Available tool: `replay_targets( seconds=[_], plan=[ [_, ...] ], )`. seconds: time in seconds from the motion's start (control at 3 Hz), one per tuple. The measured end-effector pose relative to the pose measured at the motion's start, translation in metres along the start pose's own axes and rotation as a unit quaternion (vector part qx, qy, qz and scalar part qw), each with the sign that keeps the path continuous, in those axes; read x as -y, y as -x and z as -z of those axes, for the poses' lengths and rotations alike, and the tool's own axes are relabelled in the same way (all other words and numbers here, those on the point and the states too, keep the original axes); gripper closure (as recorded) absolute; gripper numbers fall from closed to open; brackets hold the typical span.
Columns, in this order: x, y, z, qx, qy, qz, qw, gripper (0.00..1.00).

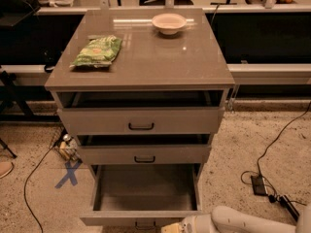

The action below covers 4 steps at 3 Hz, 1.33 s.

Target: Close bottom drawer

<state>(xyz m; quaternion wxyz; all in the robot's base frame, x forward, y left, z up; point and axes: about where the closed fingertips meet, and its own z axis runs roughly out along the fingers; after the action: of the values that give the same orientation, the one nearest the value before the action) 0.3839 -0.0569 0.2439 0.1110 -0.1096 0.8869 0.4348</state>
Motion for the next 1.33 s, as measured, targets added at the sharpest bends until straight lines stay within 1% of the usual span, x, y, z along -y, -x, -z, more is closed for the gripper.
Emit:
replay_targets(
  seconds=[0.33, 0.67, 1.0, 1.33],
  plan=[
    [0.038, 0.002, -0.018, 0.003, -0.012, -0.020, 0.9997, 0.79],
    [0.038, 0.004, -0.018, 0.005, -0.012, -0.019, 0.9997, 0.99],
    [0.038, 0.004, -0.019, 0.005, -0.012, -0.020, 0.9997, 1.00],
    [0.052, 0.021, -0.026, 0.026, -0.031, -0.019, 0.9990, 1.00]
  ],
)
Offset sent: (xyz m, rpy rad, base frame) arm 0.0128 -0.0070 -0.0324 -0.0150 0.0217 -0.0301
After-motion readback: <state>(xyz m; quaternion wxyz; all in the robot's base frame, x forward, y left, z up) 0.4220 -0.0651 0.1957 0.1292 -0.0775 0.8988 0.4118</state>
